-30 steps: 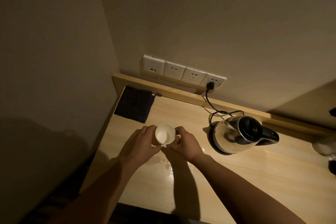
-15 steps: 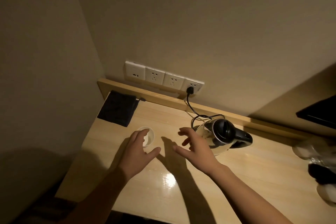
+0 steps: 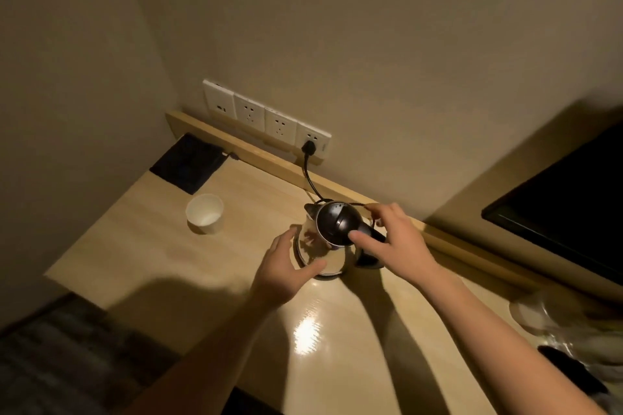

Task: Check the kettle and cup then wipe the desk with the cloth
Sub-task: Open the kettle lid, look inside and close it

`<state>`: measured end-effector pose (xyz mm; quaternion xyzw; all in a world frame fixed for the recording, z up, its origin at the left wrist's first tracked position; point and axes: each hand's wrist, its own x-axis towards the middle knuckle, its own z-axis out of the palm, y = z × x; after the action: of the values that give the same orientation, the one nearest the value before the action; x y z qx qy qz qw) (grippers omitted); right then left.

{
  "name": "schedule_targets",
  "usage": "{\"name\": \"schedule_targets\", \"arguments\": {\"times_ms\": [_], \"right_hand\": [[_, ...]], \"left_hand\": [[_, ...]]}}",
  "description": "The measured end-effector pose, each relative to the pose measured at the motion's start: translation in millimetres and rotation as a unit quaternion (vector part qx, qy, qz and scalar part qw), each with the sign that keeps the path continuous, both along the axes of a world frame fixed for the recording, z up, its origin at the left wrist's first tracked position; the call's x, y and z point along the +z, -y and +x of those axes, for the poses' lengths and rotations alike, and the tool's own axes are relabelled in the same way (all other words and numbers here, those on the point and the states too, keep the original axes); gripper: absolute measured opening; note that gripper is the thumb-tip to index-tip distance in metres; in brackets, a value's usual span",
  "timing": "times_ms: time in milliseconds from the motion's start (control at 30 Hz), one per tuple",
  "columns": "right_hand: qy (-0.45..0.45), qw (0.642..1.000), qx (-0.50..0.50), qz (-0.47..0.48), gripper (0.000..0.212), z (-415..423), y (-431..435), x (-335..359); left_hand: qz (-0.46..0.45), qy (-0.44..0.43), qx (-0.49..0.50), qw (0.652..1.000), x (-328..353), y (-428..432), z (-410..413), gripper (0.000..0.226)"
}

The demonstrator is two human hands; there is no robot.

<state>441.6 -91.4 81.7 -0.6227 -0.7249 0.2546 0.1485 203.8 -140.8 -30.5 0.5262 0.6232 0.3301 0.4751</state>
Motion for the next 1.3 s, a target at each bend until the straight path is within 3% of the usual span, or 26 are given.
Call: {"name": "schedule_targets", "arguments": {"times_ms": [67, 200, 600, 800, 1033, 1300], "right_hand": [[-0.047, 0.998, 0.012, -0.033, 0.066, 11.0, -1.4, -11.8], [-0.137, 0.989, 0.029, -0.051, 0.056, 18.7, 2.1, -33.1], [-0.263, 0.963, -0.054, -0.037, 0.067, 7.3, 1.9, -64.5], [-0.281, 0.958, -0.048, -0.005, 0.062, -10.3, 1.5, -50.4], [-0.283, 0.959, -0.023, -0.007, 0.062, -38.8, 2.5, -30.7], [-0.260, 0.966, -0.003, -0.018, 0.061, -97.5, 7.9, -20.6]], "left_hand": [[0.002, 0.051, 0.011, 0.999, 0.2, 1.6, 19.8, 0.060], [0.013, 0.117, 0.083, 0.990, 0.7, 4.8, 43.7, 0.061], [0.031, 0.099, 0.091, 0.990, -4.5, -0.4, 53.8, 0.066], [0.009, 0.118, 0.096, 0.988, -0.4, 1.4, 38.2, 0.074], [0.023, 0.158, 0.184, 0.970, 25.0, 20.6, 8.7, 0.081], [0.010, 0.185, 0.196, 0.963, 54.7, 37.7, -45.0, 0.073]]}}
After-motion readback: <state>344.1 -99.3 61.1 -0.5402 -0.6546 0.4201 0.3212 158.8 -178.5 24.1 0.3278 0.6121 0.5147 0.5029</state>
